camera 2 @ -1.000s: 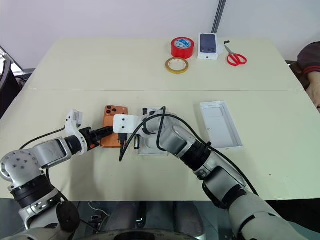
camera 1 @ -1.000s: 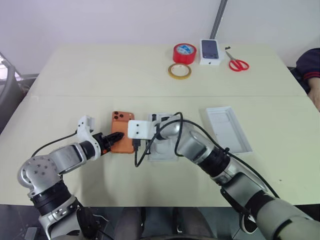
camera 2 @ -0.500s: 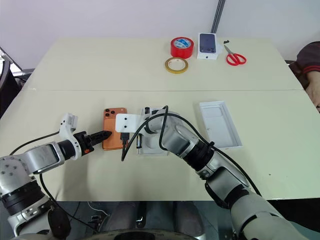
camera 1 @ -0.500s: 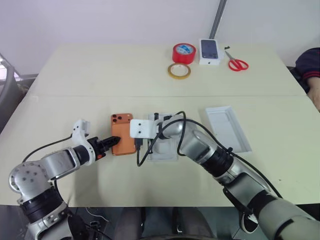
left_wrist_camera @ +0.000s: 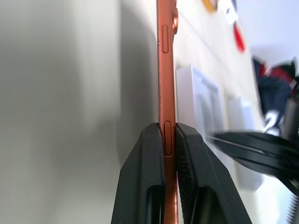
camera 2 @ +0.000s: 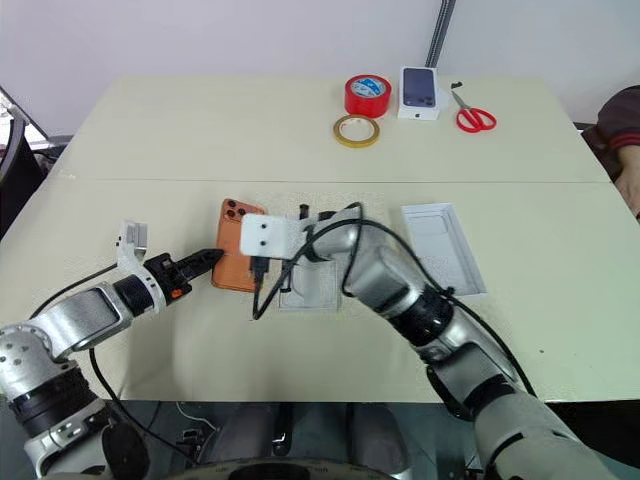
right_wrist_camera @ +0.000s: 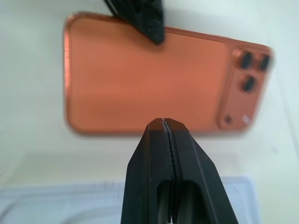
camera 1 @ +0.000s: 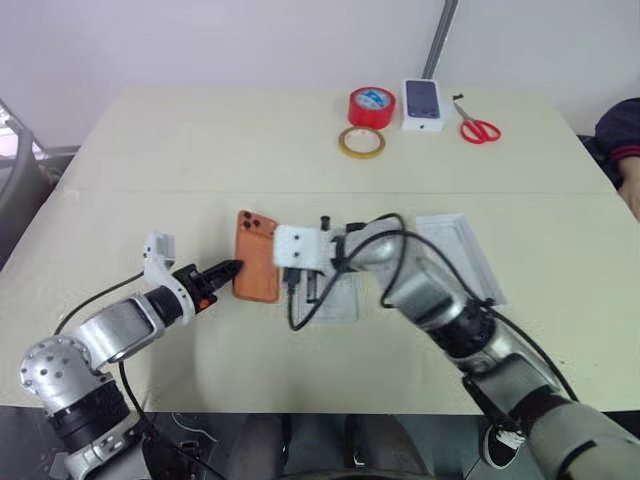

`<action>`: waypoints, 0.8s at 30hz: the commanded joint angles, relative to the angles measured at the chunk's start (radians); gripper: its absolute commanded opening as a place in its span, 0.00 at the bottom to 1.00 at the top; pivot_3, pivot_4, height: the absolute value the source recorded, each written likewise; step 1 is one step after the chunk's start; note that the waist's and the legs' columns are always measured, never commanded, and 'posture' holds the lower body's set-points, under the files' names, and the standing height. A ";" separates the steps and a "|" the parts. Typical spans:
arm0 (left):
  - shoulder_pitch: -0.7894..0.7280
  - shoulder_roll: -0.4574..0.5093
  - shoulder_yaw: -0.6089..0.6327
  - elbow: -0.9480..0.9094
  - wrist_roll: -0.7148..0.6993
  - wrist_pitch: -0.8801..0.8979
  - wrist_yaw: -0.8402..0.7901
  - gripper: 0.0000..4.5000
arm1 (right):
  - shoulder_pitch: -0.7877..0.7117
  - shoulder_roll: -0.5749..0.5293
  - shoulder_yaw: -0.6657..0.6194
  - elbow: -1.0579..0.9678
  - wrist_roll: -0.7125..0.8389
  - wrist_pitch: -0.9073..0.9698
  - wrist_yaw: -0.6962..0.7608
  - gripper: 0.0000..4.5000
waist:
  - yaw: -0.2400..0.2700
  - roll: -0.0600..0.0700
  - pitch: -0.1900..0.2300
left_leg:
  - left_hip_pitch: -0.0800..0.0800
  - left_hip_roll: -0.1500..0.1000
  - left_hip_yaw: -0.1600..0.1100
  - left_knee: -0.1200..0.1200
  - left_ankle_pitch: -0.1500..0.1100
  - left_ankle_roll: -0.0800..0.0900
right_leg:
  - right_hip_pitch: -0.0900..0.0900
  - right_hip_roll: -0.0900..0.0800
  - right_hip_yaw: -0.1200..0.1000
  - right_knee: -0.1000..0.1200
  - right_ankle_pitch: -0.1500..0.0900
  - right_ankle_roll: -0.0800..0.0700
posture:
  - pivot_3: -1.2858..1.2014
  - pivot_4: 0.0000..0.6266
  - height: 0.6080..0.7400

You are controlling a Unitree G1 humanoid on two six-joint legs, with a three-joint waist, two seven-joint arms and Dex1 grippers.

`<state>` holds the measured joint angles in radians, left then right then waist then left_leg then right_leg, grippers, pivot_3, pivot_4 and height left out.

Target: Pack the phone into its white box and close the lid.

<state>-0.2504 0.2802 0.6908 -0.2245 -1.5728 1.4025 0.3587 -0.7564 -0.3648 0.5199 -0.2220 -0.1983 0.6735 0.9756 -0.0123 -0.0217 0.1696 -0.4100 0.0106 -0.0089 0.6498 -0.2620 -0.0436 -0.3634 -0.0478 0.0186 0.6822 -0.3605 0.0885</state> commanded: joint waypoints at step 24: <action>0.057 0.134 -0.641 -0.145 -0.388 -0.534 0.182 0.41 | 0.258 -0.332 -0.384 -0.175 0.292 0.003 -0.018 0.00 | 0.001 0.001 0.001 | 0.001 0.000 0.001 0.002 0.000 0.001 | 0.005 0.001 0.001 -0.004 0.000 0.000 | 0.52 0.24 0.97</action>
<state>-0.1823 0.4015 0.0544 -0.3216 -1.9422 0.8793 0.5660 -0.4824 -0.6843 0.1432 -0.3865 0.0855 0.6965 0.9670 -0.0110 -0.0203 0.1706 -0.4089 0.0108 -0.0078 0.6519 -0.2619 -0.0427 -0.3587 -0.0463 0.0199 0.6787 -0.3606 0.0883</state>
